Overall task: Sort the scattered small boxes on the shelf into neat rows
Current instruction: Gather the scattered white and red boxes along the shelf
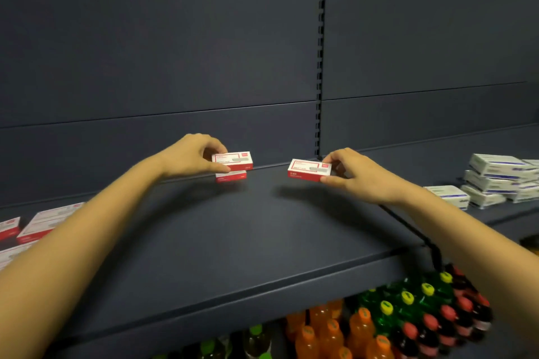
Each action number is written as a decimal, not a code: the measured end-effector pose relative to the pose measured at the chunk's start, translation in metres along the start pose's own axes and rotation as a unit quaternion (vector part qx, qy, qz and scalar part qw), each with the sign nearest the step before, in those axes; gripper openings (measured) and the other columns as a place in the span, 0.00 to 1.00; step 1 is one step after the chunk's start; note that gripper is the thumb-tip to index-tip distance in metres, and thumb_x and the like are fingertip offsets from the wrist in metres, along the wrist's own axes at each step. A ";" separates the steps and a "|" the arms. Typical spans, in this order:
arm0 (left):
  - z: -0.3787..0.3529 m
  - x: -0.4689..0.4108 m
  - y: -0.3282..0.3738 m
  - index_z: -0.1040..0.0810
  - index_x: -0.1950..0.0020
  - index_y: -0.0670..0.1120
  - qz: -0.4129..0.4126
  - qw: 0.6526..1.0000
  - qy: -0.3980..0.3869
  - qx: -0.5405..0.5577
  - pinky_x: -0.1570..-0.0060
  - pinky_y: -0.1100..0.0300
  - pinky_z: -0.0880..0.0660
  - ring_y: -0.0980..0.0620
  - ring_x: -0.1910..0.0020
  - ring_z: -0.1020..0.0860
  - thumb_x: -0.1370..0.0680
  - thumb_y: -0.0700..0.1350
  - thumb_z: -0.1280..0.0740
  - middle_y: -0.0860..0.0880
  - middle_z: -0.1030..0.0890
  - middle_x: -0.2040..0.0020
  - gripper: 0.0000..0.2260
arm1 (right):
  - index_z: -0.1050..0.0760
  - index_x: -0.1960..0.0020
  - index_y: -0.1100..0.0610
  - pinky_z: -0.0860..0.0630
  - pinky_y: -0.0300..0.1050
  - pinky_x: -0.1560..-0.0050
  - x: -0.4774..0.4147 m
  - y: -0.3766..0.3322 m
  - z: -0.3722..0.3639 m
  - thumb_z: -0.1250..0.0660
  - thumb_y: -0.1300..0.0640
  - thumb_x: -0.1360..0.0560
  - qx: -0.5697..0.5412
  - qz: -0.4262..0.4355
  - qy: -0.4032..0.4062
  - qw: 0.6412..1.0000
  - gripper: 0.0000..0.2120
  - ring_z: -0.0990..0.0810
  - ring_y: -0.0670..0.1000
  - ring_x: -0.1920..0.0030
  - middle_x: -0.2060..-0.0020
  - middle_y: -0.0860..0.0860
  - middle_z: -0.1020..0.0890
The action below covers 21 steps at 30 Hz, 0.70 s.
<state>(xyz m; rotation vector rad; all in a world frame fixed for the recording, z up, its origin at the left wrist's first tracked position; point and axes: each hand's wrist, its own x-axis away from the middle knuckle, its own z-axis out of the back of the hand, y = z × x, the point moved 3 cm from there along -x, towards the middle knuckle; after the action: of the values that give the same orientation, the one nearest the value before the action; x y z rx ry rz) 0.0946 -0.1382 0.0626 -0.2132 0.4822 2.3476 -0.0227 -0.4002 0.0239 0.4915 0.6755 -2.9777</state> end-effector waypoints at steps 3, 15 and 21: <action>-0.008 -0.004 0.049 0.21 0.45 0.48 -0.028 0.998 -0.002 0.053 0.53 0.67 0.25 0.56 0.53 0.21 0.30 0.49 0.27 0.53 0.19 0.50 0.15 | 0.30 0.44 0.52 0.30 0.38 0.52 0.028 0.023 0.033 0.35 0.50 0.25 -0.029 0.003 0.025 0.999 0.13 0.25 0.48 0.50 0.46 0.49 0.26; -0.097 -0.040 0.252 0.19 0.48 0.50 -0.097 0.984 -0.009 0.148 0.60 0.74 0.25 0.60 0.57 0.20 0.33 0.50 0.25 0.56 0.18 0.55 0.14 | 0.32 0.45 0.50 0.29 0.36 0.55 0.169 0.157 0.154 0.35 0.51 0.25 -0.030 -0.066 0.050 0.996 0.10 0.26 0.47 0.50 0.47 0.48 0.27; -0.146 -0.060 0.347 0.20 0.47 0.48 -0.133 0.977 -0.011 0.168 0.62 0.76 0.26 0.59 0.58 0.21 0.33 0.49 0.25 0.53 0.18 0.54 0.16 | 0.30 0.42 0.54 0.29 0.33 0.57 0.230 0.231 0.194 0.35 0.53 0.24 -0.025 -0.099 0.063 0.993 0.12 0.25 0.45 0.51 0.45 0.50 0.26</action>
<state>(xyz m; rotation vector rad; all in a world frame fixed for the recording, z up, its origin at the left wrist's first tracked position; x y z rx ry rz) -0.0978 -0.4669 0.0431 -0.0850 0.7800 1.9705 -0.2707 -0.6870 0.0215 0.6509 0.8564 -3.1239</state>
